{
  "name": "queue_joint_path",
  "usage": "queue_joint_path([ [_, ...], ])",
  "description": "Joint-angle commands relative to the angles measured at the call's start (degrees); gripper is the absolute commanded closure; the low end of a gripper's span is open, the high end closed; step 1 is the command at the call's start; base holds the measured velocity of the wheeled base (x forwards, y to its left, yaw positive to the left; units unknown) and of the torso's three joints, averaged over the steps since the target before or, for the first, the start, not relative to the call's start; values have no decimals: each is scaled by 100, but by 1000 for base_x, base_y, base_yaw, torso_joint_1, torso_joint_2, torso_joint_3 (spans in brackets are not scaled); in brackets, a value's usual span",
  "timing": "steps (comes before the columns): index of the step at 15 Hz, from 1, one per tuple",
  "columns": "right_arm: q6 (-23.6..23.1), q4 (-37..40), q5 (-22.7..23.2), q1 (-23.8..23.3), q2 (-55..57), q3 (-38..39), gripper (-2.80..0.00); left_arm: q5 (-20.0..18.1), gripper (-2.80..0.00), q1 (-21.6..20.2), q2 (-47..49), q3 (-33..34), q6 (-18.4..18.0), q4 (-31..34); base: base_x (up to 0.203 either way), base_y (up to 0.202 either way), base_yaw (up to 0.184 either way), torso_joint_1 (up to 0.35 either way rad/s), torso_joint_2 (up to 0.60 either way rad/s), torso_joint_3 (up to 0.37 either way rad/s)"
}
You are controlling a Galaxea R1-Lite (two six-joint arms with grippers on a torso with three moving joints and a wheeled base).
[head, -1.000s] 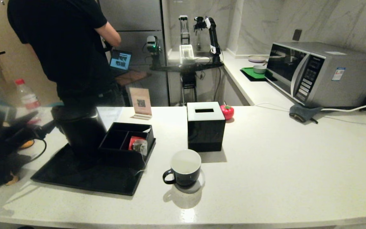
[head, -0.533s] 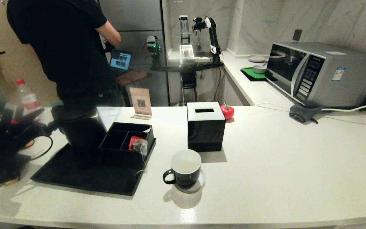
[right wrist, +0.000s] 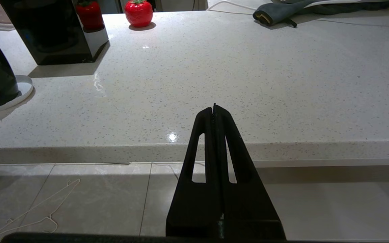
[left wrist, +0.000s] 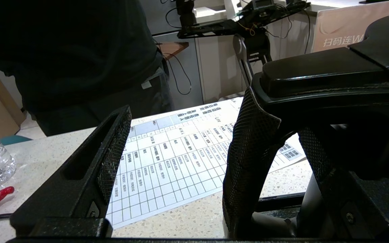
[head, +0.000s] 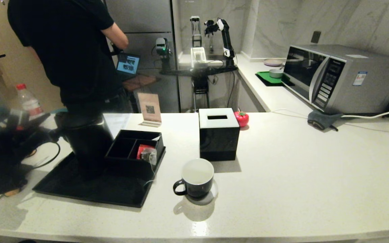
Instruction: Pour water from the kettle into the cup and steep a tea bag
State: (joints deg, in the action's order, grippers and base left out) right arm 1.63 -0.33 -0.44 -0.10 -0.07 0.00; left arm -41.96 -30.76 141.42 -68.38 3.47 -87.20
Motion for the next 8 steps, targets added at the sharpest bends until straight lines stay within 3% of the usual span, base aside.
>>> queue_joint_path([
  [1, 4, -2, 0, 1, 7, 0, 0, -14, -280, 26, 34, -19, 4, -140, 0, 0, 0, 0, 0, 0],
  [8, 4, -2, 0, 1, 7, 0, 0, 102, -280, 106, 151, -257, 13, -129, 0, 0, 0, 0, 0, 0],
])
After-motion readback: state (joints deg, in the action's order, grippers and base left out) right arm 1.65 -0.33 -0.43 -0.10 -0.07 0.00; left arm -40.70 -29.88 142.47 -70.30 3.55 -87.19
